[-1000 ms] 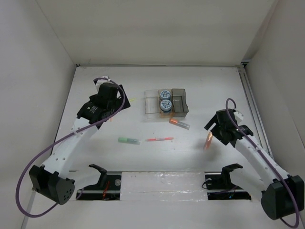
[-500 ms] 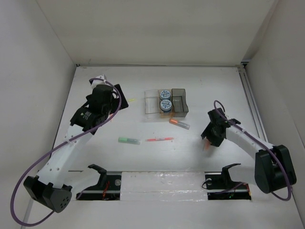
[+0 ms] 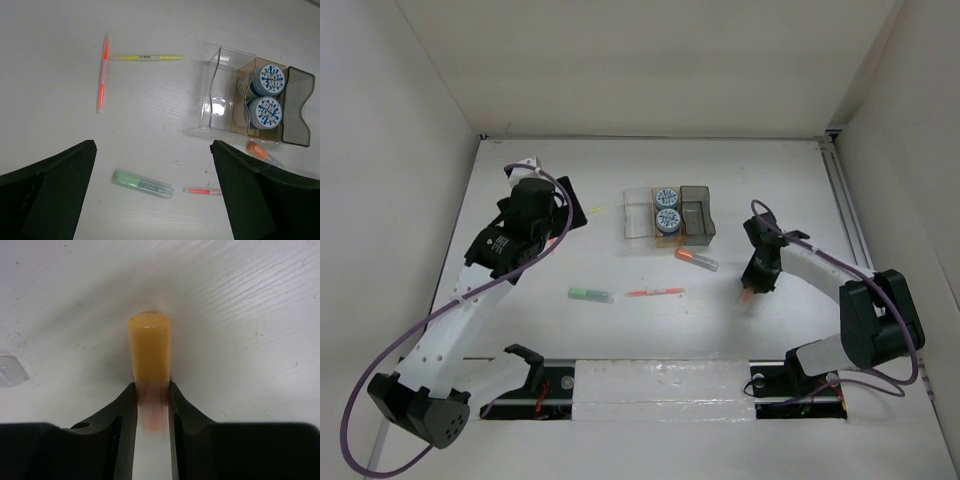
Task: Sort the stationery into containers
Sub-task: Pick up the pen from the center of the board, then place the pen in the storage box.
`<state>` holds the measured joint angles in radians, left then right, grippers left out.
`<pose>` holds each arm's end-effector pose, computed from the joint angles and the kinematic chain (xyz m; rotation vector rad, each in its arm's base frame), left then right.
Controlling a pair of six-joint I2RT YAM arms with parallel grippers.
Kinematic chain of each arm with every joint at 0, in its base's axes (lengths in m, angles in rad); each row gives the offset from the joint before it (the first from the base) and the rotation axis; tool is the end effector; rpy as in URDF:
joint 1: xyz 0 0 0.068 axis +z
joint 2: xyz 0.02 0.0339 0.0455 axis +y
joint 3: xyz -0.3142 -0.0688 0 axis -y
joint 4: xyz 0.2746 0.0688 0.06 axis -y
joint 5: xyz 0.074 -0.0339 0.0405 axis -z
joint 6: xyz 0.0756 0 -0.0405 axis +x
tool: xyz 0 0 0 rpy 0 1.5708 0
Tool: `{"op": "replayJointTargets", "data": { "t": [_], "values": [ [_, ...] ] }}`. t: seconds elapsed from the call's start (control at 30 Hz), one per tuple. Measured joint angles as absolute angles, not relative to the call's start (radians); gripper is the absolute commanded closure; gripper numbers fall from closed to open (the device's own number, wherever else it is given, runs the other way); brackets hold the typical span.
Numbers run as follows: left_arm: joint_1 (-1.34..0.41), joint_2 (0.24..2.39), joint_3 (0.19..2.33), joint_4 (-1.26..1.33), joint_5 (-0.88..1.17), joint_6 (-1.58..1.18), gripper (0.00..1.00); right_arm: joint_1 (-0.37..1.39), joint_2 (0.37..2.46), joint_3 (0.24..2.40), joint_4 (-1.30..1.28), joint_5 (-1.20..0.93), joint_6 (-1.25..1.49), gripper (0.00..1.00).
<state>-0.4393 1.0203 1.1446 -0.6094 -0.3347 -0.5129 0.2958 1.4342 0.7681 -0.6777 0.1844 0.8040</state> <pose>0.2362 -0.0836 0.4071 -0.2809 2.0169 -0.2560 0.2562 0.0636 0.1578 0.7460 2.7529 -0.0549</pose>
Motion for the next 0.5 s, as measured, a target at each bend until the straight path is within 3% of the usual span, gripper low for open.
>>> {"op": "replayJointTargets", "data": {
  "t": [0.17,0.3,0.5],
  "values": [
    [-0.439,1.041,1.145,-0.609,-0.332,-0.509,0.0,0.341,1.377,0.848,-0.704,0.243,0.772,1.0],
    [-0.439,1.076,1.144,-0.608,-0.324,-0.505,0.0,0.347,1.377,1.044,-0.66,0.223,0.656,1.0],
    [-0.44,1.085,1.121,-0.572,-0.317,-0.501,0.0,0.347,1.618,1.414,-0.563,0.052,0.405,1.0]
  ]
}}
